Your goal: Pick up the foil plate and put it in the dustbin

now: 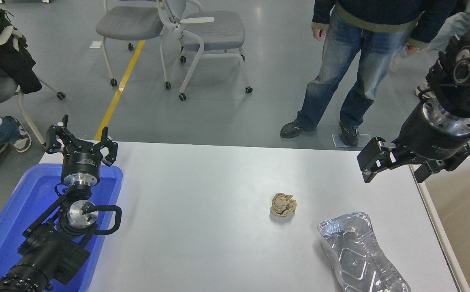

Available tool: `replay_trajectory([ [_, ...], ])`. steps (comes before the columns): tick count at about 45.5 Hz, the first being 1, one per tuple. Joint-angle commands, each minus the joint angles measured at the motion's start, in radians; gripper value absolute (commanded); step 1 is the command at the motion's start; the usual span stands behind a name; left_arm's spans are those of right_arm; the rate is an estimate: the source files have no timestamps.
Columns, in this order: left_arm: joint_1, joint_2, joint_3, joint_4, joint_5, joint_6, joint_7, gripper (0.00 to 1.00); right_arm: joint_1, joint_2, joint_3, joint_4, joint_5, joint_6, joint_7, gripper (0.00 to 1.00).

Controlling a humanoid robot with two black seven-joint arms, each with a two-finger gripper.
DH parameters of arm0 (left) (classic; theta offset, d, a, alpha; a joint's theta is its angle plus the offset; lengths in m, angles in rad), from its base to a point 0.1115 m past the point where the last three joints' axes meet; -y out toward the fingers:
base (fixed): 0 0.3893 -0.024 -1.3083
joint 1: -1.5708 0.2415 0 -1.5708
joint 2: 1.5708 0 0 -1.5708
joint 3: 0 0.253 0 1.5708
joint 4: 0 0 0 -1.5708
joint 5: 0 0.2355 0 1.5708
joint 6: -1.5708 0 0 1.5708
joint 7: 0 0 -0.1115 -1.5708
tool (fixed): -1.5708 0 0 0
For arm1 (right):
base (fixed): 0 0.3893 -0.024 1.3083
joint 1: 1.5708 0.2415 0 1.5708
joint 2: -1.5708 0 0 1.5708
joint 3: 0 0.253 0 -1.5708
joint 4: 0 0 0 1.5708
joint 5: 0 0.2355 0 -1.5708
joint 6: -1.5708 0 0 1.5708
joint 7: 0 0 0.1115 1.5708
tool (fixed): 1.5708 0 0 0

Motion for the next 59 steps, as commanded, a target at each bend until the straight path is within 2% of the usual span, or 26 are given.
replay_trajectory([
  [1,0.0,0.0,0.0,0.0,0.0,-0.001,0.001,0.99,-0.03,-0.115,0.003,-0.018,-0.145,0.0,0.0,1.0],
  [9,0.0,0.0,0.0,0.001,0.0,-0.001,0.001,0.99,-0.102,-0.228,0.028,-0.067,-0.314,-0.001,0.0,1.0],
  [16,0.0,0.0,0.0,0.0,0.0,-0.001,0.001,0.99,-0.208,-0.282,0.071,-0.092,-0.386,-0.037,0.0,1.0],
  [26,0.0,0.0,0.0,0.001,0.0,-0.001,0.001,0.99,-0.463,-0.279,0.206,-0.208,-0.408,-0.109,0.0,1.0],
  [38,0.0,0.0,0.0,0.0,0.0,-0.001,-0.001,0.99,-0.79,-0.262,0.365,-0.357,-0.497,-0.201,0.0,1.0],
  [48,0.0,0.0,0.0,0.0,0.0,-0.001,0.001,0.99,-0.915,-0.262,0.434,-0.402,-0.56,-0.23,0.0,1.0],
  [59,0.0,0.002,0.0,0.001,0.0,-0.001,0.001,0.99,-0.998,-0.25,0.474,-0.431,-0.577,-0.254,0.0,1.0],
])
